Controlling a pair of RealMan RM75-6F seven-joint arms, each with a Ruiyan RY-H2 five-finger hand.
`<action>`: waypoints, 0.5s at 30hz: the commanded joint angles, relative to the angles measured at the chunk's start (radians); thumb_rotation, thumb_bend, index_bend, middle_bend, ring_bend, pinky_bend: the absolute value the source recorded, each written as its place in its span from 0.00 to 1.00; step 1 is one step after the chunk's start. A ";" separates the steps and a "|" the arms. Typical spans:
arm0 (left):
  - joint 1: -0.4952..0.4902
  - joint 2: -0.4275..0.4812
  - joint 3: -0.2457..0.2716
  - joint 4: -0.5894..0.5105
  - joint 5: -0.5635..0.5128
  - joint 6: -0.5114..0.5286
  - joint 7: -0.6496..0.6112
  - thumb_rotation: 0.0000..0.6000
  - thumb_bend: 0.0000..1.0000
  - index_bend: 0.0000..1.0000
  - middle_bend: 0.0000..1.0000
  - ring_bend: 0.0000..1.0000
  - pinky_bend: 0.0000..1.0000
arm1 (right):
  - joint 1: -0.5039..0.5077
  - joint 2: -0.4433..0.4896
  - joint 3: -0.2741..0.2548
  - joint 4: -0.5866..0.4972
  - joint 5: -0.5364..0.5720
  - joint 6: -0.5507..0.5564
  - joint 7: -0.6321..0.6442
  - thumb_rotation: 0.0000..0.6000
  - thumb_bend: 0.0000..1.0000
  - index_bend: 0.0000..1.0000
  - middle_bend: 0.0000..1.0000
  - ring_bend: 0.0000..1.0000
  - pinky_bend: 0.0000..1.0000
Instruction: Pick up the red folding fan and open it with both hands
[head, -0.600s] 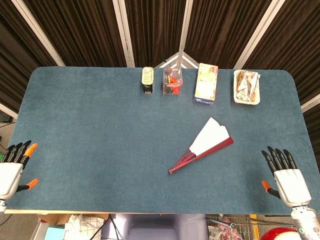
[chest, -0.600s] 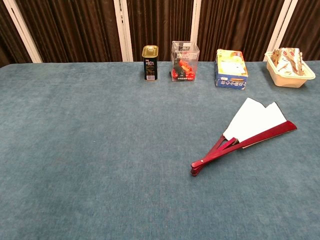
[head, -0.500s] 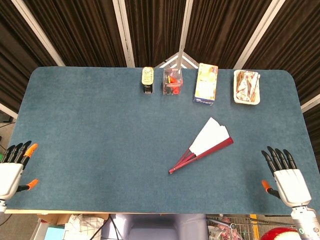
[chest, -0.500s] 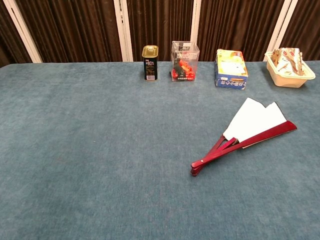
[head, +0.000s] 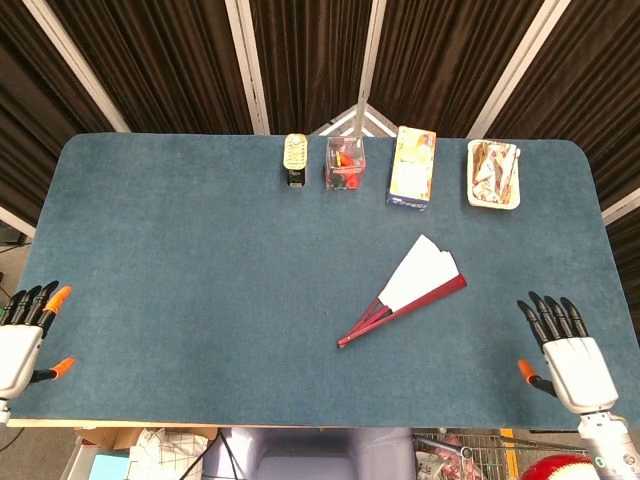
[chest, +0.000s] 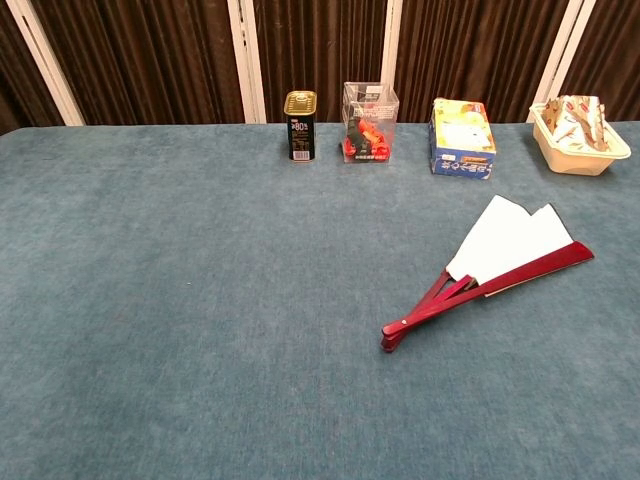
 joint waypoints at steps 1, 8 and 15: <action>0.000 0.001 -0.001 -0.002 -0.005 -0.003 -0.001 1.00 0.00 0.00 0.00 0.00 0.00 | 0.011 -0.006 -0.009 0.012 -0.030 0.001 0.035 1.00 0.32 0.02 0.00 0.00 0.00; 0.000 0.001 -0.002 -0.009 -0.009 -0.004 0.008 1.00 0.00 0.00 0.00 0.00 0.00 | 0.074 -0.075 -0.004 0.067 -0.131 -0.002 0.102 1.00 0.31 0.29 0.08 0.01 0.03; -0.001 -0.003 -0.004 -0.009 -0.016 -0.004 0.025 1.00 0.00 0.00 0.00 0.00 0.00 | 0.164 -0.220 0.024 0.102 -0.144 -0.096 0.095 1.00 0.32 0.42 0.16 0.06 0.06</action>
